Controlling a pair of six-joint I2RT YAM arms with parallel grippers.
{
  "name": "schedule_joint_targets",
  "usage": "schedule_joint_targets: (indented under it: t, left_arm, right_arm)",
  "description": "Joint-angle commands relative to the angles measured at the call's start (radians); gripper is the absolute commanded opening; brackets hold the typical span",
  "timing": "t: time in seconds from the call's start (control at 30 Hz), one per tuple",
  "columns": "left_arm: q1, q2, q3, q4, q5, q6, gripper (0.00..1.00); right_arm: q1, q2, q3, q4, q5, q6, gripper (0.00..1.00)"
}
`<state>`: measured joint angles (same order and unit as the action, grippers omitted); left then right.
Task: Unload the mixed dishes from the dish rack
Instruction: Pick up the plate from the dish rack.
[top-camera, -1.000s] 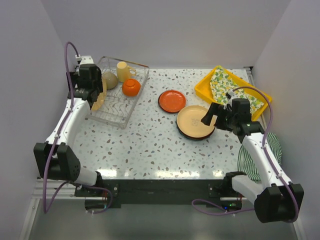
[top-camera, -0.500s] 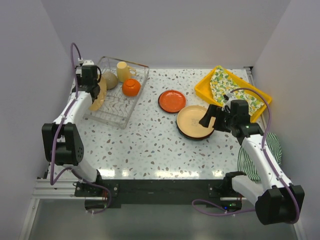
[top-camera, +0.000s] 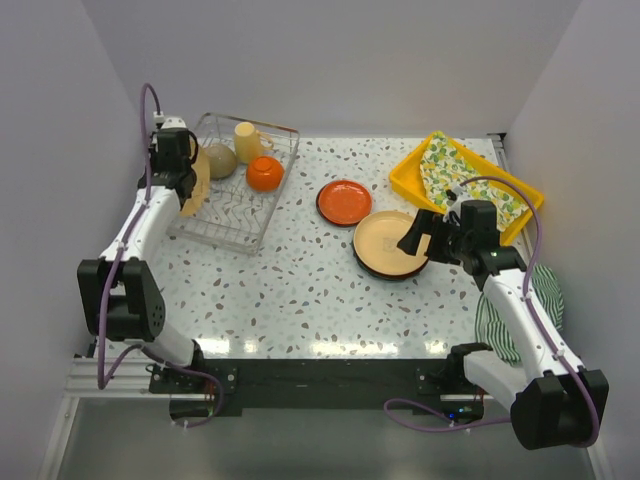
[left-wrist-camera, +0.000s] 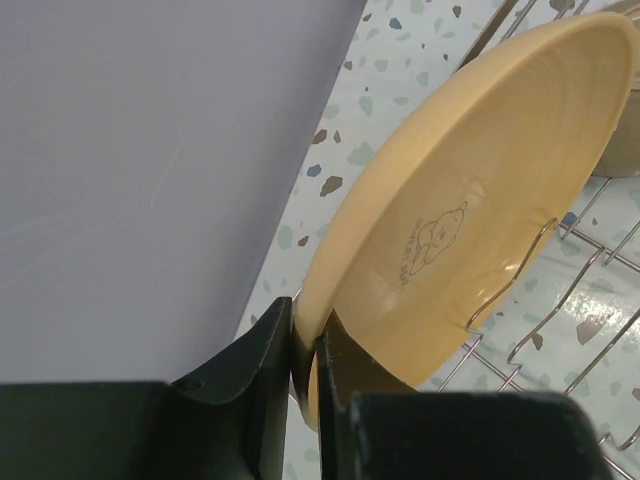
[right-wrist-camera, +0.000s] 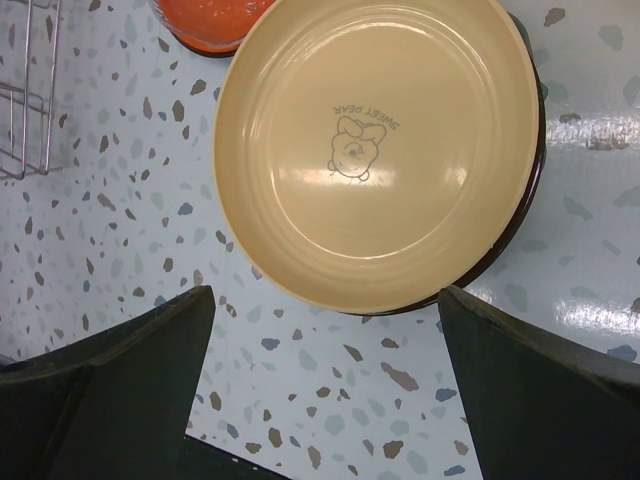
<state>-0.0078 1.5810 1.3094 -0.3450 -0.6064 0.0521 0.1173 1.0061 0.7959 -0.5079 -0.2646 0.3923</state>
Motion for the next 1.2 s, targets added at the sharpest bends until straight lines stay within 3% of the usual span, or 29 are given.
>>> schedule_joint_targets:
  t: [0.0, 0.37, 0.57, 0.97, 1.1, 1.17]
  left_arm:
    - [-0.017, -0.102, 0.008, 0.101, -0.050, 0.009, 0.06]
    - [-0.107, -0.179, 0.039, 0.116, -0.211, 0.143, 0.02]
    - [-0.153, -0.246, 0.076, 0.054, -0.161, 0.114, 0.00]
    - [-0.162, -0.314, 0.134, -0.195, 0.393, -0.156, 0.00]
    - [-0.170, -0.320, 0.075, -0.221, 0.670, -0.251, 0.00]
    - [-0.178, -0.335, 0.039, -0.203, 0.732, -0.310, 0.00]
  right_arm:
    - [0.004, -0.020, 0.002, 0.029, -0.022, 0.002, 0.98]
    - [0.005, -0.014, 0.011, 0.028, -0.030, 0.010, 0.98]
    - [0.004, -0.008, 0.026, 0.034, -0.041, 0.011, 0.98]
    - [0.025, -0.014, 0.042, 0.081, -0.091, 0.045, 0.98]
    - [0.042, -0.012, 0.063, 0.091, -0.085, 0.059, 0.98]
    - [0.054, -0.012, 0.072, 0.101, -0.088, 0.075, 0.98]
